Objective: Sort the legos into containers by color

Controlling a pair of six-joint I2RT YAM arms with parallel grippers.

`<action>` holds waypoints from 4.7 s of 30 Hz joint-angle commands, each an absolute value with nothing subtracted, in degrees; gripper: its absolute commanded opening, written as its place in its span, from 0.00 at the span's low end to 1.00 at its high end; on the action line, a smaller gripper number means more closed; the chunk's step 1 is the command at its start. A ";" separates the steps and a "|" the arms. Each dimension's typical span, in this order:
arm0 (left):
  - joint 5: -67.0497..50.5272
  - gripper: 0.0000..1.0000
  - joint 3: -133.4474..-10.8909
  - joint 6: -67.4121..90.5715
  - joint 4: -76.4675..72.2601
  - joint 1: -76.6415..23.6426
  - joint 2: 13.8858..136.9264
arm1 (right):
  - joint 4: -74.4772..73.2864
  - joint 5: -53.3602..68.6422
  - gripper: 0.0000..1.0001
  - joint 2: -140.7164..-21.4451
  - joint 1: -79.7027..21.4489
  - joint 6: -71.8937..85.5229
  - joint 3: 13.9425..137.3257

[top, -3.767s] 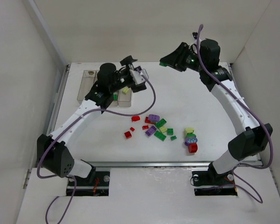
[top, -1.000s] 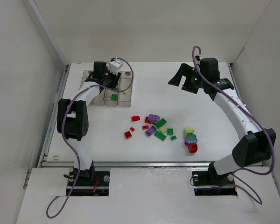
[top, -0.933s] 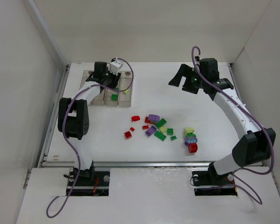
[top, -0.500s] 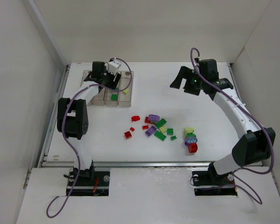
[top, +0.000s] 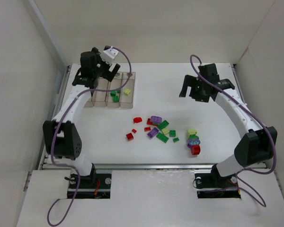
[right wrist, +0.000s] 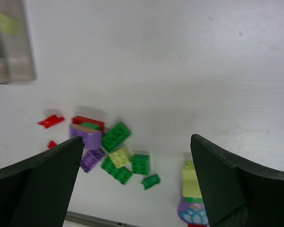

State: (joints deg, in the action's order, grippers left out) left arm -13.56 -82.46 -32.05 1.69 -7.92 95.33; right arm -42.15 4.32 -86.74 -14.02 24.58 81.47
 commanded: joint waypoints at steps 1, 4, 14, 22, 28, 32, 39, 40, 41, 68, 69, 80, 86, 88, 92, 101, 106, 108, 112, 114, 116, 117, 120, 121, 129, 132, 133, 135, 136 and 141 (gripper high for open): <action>-11.60 1.00 -79.73 -44.52 -9.04 -7.82 83.44 | -50.79 -2.90 1.00 -89.64 -13.62 22.06 76.14; -9.76 1.00 -73.49 -43.87 -14.58 -8.44 78.77 | -50.19 -0.45 1.00 -89.65 -13.62 20.92 70.60; -21.01 1.00 -59.25 -22.50 -14.41 -10.55 70.58 | -42.36 1.67 0.91 -99.03 -28.21 14.84 76.28; -18.28 1.00 -55.20 -23.64 -14.50 -10.55 66.28 | -40.97 1.05 0.70 -106.79 -29.35 21.71 77.18; -18.28 1.00 -53.27 -23.03 -16.43 -11.07 65.13 | -35.78 1.58 0.54 -105.21 -29.97 21.01 74.18; -17.75 1.00 -52.65 -22.50 -16.44 -11.07 63.98 | -35.24 1.58 0.44 -106.26 -29.97 19.51 75.50; -15.56 1.00 -51.59 -22.50 -16.96 -11.07 62.58 | -35.33 0.35 0.28 -109.51 -29.97 14.25 76.55; -15.03 1.00 -51.59 -22.50 -17.48 -11.07 62.58 | -35.33 0.35 0.28 -110.03 -29.97 13.72 76.55; -15.03 1.00 -51.59 -22.50 -17.49 -11.07 62.58 | -35.33 0.35 0.27 -110.04 -29.97 13.71 76.55; -17.31 1.00 -52.65 -23.55 -18.02 -11.07 64.78 | -36.82 -4.31 0.45 -104.68 -33.49 12.66 76.11; -17.31 1.00 -52.65 -23.55 -18.54 -11.07 64.78 | -36.83 -4.31 0.49 -104.16 -34.18 12.66 76.11; -18.37 1.00 -52.65 -23.55 -18.54 -11.07 64.78 | -32.79 -1.67 0.41 -104.24 -34.72 12.66 74.44; -18.37 1.00 -52.12 -23.55 -18.54 -11.07 64.78 | -31.73 -1.05 0.37 -105.38 -34.72 12.66 73.92; -18.37 1.00 -52.12 -23.55 -18.54 -11.07 64.78 | -31.20 0.69 0.38 -106.08 -34.19 12.66 73.92; -18.37 1.00 -52.12 -23.55 -18.54 -11.07 64.78 | -29.10 4.56 0.56 -105.47 -34.19 11.51 73.39; -17.84 1.00 -52.12 -23.55 -18.54 -11.07 64.78 | -28.65 2.29 1.00 -103.88 -36.90 10.72 71.89; -17.84 1.00 -52.12 -23.55 -18.54 -11.07 64.78 | -28.13 1.76 1.00 -104.94 -37.79 13.97 73.21; -17.84 1.00 -52.12 -23.55 -18.54 -11.07 64.78 | -27.52 2.28 1.00 -104.94 -37.79 13.97 73.83; -17.84 1.00 -51.59 -23.55 -19.15 -11.07 64.25 | -27.51 0.53 0.99 -105.20 -37.79 15.20 73.83; -17.84 1.00 -51.59 -23.55 -19.16 -11.07 64.25 | -28.12 -0.08 0.97 -106.69 -37.79 15.21 74.44; -17.84 1.00 -51.59 -23.55 -19.16 -11.07 64.25 | -28.74 -2.10 0.96 -107.23 -38.50 15.21 75.58; -17.84 1.00 -51.59 -23.55 -19.16 -11.07 64.25 | -29.44 -2.89 0.95 -108.62 -39.28 15.21 75.59; -17.84 1.00 -51.59 -23.55 -19.16 -11.07 64.25 | -29.97 -4.39 0.94 -109.25 -39.90 15.73 76.11; -17.84 1.00 -51.59 -23.55 -19.16 -11.07 64.25 | -29.97 -4.39 0.90 -109.77 -39.90 16.25 76.11; -17.84 1.00 -51.06 -23.55 -19.69 -11.07 63.72 | -30.50 -5.62 0.62 -109.78 -39.90 16.87 75.59; -17.84 1.00 -51.06 -23.55 -19.69 -11.07 63.72 | -31.72 -6.33 0.36 -108.12 -39.90 17.40 75.06; -17.84 1.00 -51.06 -24.34 -19.69 -11.07 63.72 | -31.73 -7.11 0.31 -107.50 -39.90 17.40 75.06; -19.41 1.00 -51.06 -27.22 -18.82 -11.07 63.72 | -33.13 -7.12 0.18 -105.04 -39.29 17.40 75.06; -19.95 1.00 -51.06 -28.55 -17.59 -11.60 63.72 | -33.66 -7.12 0.16 -104.07 -37.46 17.40 75.06; -24.16 1.00 -52.55 -36.37 -13.28 -12.74 64.77 | -35.94 -2.03 0.09 -94.86 -29.02 17.93 75.75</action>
State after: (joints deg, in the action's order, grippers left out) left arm -20.14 -51.35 -30.57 -14.68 -11.68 65.12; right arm -34.41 -3.77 -103.31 -34.20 16.97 74.08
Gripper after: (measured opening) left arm 0.997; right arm 0.693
